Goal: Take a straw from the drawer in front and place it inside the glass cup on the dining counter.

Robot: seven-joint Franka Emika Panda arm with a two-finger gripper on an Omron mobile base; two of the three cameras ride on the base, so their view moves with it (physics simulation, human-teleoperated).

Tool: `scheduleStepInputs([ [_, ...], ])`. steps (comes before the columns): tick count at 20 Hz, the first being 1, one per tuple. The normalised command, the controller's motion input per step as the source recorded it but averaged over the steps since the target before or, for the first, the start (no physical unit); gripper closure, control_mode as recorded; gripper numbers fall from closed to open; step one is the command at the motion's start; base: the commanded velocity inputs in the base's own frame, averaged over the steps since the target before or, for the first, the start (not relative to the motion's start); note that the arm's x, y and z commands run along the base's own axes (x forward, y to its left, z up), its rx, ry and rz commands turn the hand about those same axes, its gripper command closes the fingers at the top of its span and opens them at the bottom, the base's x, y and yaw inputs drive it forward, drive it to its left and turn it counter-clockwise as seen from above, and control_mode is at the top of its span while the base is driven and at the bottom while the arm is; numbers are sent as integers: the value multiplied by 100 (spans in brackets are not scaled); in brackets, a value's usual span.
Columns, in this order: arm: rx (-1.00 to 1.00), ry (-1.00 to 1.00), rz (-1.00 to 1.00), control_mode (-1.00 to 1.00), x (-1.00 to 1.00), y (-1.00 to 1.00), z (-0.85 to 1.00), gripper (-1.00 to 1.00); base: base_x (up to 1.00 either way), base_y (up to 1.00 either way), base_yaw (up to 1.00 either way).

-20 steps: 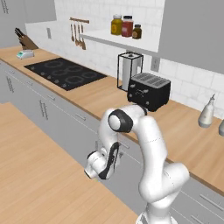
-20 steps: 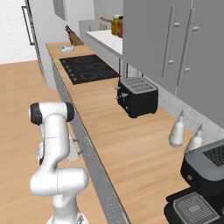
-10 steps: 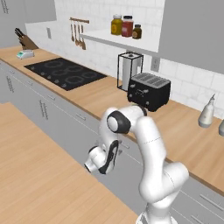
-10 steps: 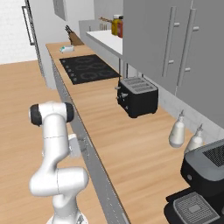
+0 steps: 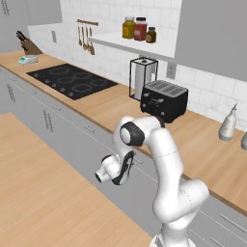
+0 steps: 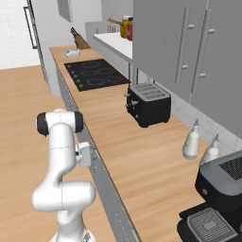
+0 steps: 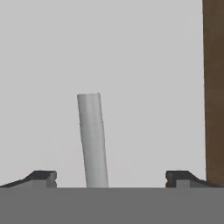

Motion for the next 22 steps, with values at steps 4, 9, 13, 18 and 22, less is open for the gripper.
scheduleStepInputs([
  [4, 1, 0, 1, -100, 28, 0, -49, -100, 0, 0, 0],
  [9, 0, 0, 0, -100, 33, -2, -35, -100, 0, 0, 0],
  [13, 0, 0, 0, -100, 27, -13, -12, -100, 0, 0, 0],
  [18, 1, 0, 0, -100, 7, -10, -1, 100, 0, 0, 0],
  [22, 6, 0, 0, -100, -6, 0, 0, 100, 0, 0, 0],
])
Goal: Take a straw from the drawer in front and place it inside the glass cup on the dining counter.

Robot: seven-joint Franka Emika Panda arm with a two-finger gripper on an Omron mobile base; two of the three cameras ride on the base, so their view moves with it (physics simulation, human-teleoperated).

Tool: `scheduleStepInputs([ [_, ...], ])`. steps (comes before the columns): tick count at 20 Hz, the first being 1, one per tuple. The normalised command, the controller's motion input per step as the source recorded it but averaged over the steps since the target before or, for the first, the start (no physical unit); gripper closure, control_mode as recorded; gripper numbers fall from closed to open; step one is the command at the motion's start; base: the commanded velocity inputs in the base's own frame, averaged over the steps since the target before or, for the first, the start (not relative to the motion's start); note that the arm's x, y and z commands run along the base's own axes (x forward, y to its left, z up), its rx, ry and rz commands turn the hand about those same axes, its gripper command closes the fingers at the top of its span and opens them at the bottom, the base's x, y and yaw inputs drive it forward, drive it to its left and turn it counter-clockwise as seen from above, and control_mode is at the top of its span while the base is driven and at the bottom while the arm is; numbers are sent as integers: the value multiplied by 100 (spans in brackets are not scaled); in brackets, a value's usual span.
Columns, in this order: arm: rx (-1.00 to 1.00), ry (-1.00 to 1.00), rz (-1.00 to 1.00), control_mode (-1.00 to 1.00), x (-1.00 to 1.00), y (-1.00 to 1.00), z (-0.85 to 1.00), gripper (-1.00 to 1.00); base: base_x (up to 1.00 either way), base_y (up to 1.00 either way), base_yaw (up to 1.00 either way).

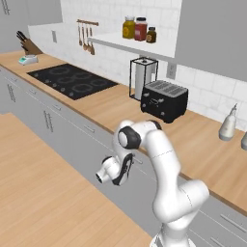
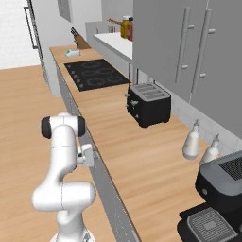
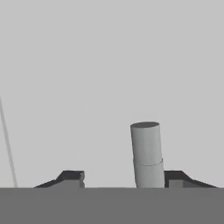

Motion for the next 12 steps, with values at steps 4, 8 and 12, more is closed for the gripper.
scheduleStepInputs([
  [4, 8, 0, 2, -100, -38, 15, 0, 100, 0, 0, 0],
  [8, 7, 0, 2, -100, -47, 54, 0, 100, 0, 0, 0],
  [12, 7, 0, 4, -100, -61, 83, 0, 100, 0, 0, 0],
])
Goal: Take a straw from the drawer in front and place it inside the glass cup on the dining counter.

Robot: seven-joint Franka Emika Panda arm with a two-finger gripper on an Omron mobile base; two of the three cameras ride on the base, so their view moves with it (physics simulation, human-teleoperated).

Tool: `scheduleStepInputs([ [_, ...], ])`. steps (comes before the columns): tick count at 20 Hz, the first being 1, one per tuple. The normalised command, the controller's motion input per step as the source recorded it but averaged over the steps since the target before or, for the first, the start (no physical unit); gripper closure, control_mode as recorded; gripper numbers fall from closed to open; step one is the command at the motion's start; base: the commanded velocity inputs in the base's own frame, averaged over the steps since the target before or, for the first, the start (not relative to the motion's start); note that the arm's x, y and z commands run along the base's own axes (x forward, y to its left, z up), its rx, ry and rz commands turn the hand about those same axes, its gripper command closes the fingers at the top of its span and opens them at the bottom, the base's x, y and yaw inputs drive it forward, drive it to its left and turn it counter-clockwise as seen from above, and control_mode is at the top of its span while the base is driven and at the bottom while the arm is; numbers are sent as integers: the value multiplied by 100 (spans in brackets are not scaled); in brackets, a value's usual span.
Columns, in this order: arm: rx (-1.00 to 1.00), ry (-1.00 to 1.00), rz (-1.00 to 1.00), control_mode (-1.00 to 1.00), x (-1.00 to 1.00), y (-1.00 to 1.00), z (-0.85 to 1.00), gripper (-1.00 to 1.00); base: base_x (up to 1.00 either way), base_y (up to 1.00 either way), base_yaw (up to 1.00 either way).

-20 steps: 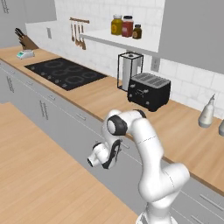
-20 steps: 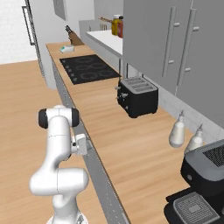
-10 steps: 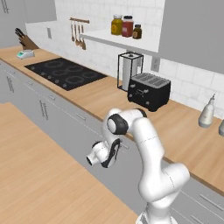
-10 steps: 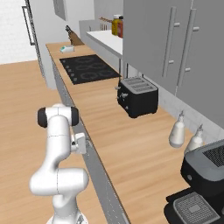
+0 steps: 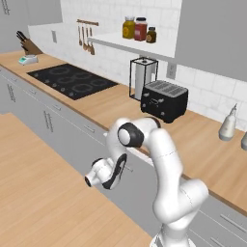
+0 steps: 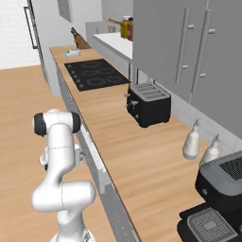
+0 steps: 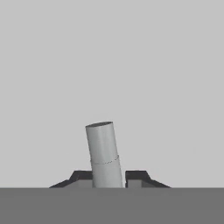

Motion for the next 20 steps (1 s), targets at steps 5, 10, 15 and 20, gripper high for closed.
scheduleStepInputs([
  [5, 6, 4, 5, -100, -66, 99, 0, 100, 0, 0, 0],
  [10, 6, 9, 6, -100, -61, 100, 0, 100, 0, 0, 0],
  [15, 4, 12, 5, -100, -53, 100, 0, -100, 0, 0, 0],
  [20, 14, 11, 5, -100, -57, 58, 3, -100, 0, 0, 0],
])
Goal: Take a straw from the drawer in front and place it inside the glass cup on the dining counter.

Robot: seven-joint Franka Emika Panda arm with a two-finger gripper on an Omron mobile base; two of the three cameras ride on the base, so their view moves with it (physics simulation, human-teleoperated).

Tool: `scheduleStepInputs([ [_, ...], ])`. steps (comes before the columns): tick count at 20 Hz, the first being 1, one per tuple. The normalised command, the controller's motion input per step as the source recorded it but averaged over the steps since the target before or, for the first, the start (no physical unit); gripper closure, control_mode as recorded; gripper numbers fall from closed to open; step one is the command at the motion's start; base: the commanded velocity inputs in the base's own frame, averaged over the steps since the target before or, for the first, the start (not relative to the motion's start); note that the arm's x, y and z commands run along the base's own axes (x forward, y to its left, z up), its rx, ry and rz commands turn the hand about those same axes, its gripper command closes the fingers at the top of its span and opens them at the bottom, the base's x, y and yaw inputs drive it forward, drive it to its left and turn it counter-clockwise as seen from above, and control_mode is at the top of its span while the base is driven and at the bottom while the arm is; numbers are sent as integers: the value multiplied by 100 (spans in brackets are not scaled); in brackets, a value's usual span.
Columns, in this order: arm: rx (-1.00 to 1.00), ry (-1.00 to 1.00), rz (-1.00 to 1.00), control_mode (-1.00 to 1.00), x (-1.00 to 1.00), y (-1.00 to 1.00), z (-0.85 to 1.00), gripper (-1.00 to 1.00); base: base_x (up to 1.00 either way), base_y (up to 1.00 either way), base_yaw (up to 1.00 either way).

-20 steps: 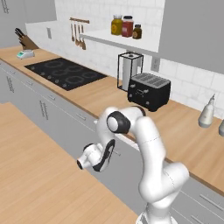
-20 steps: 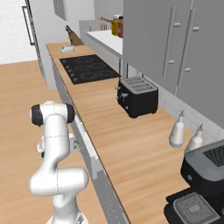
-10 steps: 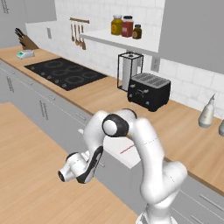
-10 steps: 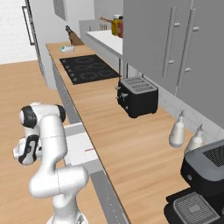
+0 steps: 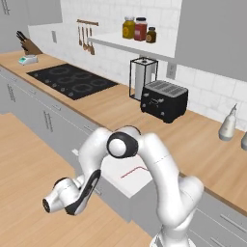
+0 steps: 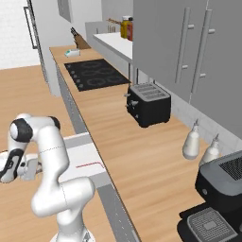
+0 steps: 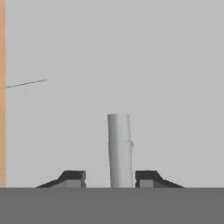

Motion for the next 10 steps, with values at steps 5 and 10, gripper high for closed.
scheduleStepInputs([
  [5, 28, 23, 3, -100, -66, 32, 19, -100, 0, 0, 0],
  [10, 39, 3, 0, -100, -52, -7, 93, -100, 0, 0, 0],
])
